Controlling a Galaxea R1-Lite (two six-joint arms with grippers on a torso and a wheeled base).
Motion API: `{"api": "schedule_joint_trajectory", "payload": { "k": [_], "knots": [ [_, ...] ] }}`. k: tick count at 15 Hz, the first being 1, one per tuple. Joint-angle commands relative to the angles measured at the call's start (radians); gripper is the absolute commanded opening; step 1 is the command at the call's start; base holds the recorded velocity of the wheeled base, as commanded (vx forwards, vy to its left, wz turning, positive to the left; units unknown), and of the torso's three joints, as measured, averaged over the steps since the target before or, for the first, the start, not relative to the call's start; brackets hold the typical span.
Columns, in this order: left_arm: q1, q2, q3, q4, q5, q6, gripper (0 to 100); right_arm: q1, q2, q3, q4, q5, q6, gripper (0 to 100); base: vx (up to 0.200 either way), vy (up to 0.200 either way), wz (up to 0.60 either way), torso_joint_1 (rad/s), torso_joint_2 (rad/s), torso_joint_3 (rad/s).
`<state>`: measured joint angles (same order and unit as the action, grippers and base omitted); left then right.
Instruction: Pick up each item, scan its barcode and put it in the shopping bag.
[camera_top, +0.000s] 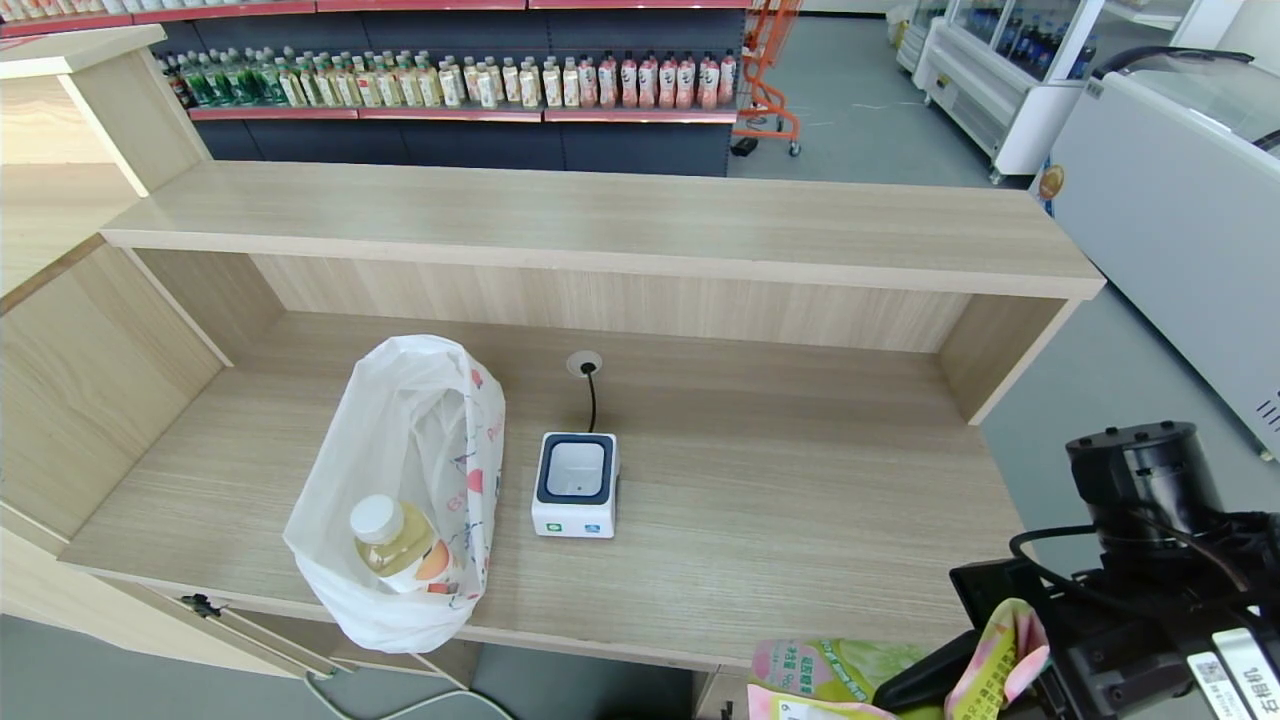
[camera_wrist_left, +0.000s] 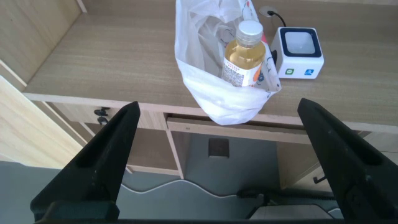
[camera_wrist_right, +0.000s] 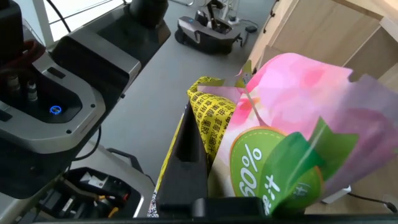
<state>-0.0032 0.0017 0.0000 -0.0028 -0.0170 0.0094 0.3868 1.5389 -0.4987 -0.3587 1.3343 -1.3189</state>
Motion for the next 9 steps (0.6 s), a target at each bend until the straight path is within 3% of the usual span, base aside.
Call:
{"api": "schedule_joint_trajectory", "payload": {
  "k": [1, 9],
  "knots": [
    [0.0, 0.0, 0.0, 0.0, 0.0, 0.0, 100, 0.0, 0.004, 0.0, 0.0, 0.0, 0.0, 0, 0.0, 0.0, 0.0, 0.0, 0.0, 0.0],
    [0.0, 0.0, 0.0, 0.0, 0.0, 0.0, 100, -0.002, 0.004, 0.002, 0.0, 0.0, -0.002, 0, 0.0, 0.0, 0.0, 0.0, 0.0, 0.0]
  ]
}}
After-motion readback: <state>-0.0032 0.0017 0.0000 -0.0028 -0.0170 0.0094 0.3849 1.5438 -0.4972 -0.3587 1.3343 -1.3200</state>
